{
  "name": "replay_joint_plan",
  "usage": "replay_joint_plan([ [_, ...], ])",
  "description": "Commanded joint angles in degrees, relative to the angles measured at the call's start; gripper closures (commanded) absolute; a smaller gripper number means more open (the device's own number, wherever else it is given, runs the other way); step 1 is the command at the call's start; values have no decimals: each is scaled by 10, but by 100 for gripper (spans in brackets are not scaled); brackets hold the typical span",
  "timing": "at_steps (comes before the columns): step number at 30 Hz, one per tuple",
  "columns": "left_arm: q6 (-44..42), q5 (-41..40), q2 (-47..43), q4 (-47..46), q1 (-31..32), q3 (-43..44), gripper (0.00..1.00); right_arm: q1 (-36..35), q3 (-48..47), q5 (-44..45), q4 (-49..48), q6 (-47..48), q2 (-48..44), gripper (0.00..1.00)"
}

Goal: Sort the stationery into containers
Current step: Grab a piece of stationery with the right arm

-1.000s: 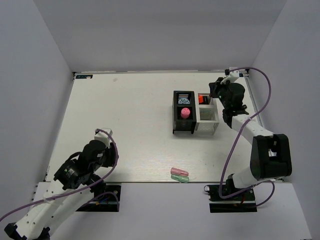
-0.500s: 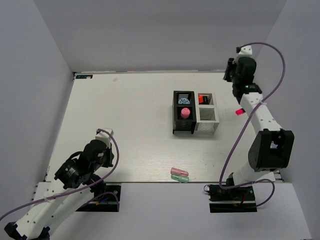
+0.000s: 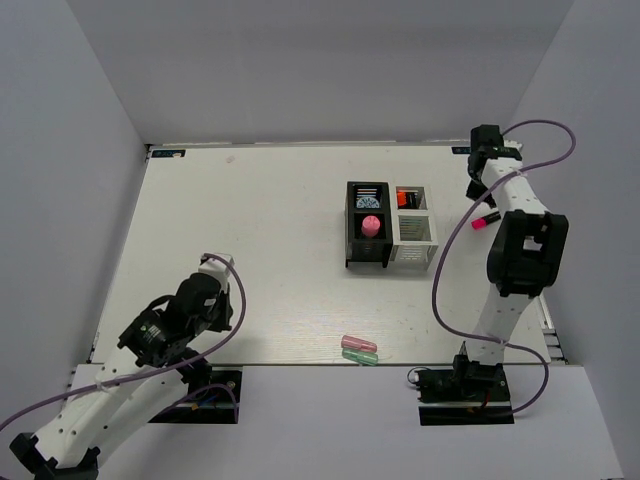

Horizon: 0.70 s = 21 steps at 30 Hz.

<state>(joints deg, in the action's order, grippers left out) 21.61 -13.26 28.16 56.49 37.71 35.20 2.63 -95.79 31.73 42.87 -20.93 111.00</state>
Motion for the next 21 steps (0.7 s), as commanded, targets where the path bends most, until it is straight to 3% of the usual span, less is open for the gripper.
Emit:
replay_joint_plan([
  [1,9,9,7,-12,-2,11,83,6,-13,55,47,-90,11,65],
  [9,17,12,19,-11,-2,7,83,40,-48,62,64,-129,84,64],
  [21,22,17,34,-17,-2,-3,83,80,42,-43,-82,-86,77,42],
])
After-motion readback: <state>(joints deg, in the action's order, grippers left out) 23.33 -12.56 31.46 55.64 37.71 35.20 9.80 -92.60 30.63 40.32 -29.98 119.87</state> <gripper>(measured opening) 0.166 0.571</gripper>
